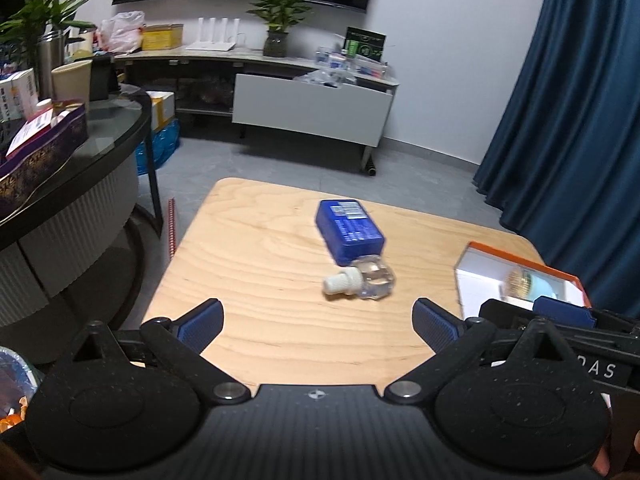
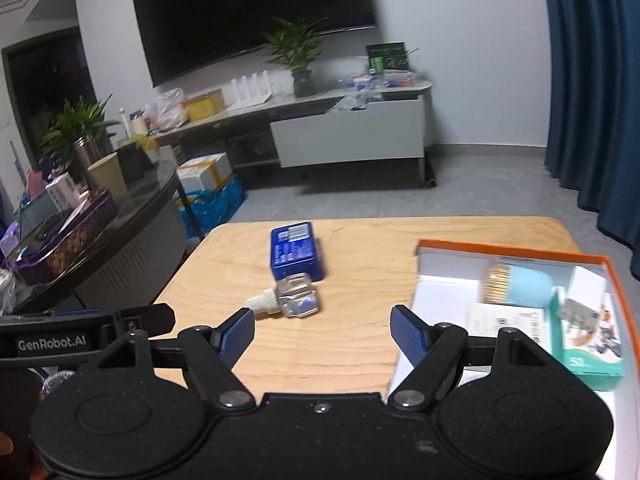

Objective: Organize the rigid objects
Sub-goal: 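Withdraw both open tools from the tray toward the blue box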

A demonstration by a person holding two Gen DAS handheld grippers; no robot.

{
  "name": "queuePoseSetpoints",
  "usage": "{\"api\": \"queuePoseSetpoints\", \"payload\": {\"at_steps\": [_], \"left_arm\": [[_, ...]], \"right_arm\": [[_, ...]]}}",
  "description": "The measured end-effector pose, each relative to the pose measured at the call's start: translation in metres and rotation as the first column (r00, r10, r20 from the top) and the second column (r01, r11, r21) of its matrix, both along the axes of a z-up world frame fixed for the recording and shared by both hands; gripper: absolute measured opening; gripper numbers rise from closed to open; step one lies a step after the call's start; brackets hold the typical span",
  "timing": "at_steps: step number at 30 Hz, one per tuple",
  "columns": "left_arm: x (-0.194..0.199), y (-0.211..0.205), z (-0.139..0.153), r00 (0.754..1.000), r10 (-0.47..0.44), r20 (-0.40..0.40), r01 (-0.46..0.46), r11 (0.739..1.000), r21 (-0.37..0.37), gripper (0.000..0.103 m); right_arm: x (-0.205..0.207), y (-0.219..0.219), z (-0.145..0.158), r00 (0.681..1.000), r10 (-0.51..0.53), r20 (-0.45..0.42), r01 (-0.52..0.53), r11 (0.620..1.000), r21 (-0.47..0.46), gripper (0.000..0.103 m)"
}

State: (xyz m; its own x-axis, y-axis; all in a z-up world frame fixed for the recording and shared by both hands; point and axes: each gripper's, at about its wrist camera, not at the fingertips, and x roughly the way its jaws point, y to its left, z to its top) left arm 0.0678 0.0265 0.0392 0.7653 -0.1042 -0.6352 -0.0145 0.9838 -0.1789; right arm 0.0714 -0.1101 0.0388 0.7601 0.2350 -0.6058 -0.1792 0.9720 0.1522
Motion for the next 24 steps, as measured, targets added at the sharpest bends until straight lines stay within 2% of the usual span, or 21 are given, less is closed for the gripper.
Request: {"api": "queuePoseSetpoints", "payload": {"at_steps": [20, 24], "left_arm": [[0.032, 0.049, -0.027, 0.995, 0.086, -0.049, -0.086, 0.996, -0.017, 0.103], [0.035, 0.054, -0.032, 0.994, 0.090, -0.059, -0.092, 0.996, -0.023, 0.103]], "right_arm": [[0.086, 0.057, -0.061, 0.981, 0.161, -0.110, -0.165, 0.986, -0.032, 0.089], [0.098, 0.064, -0.071, 0.979, 0.177, -0.106, -0.185, 0.980, -0.072, 0.089]]}}
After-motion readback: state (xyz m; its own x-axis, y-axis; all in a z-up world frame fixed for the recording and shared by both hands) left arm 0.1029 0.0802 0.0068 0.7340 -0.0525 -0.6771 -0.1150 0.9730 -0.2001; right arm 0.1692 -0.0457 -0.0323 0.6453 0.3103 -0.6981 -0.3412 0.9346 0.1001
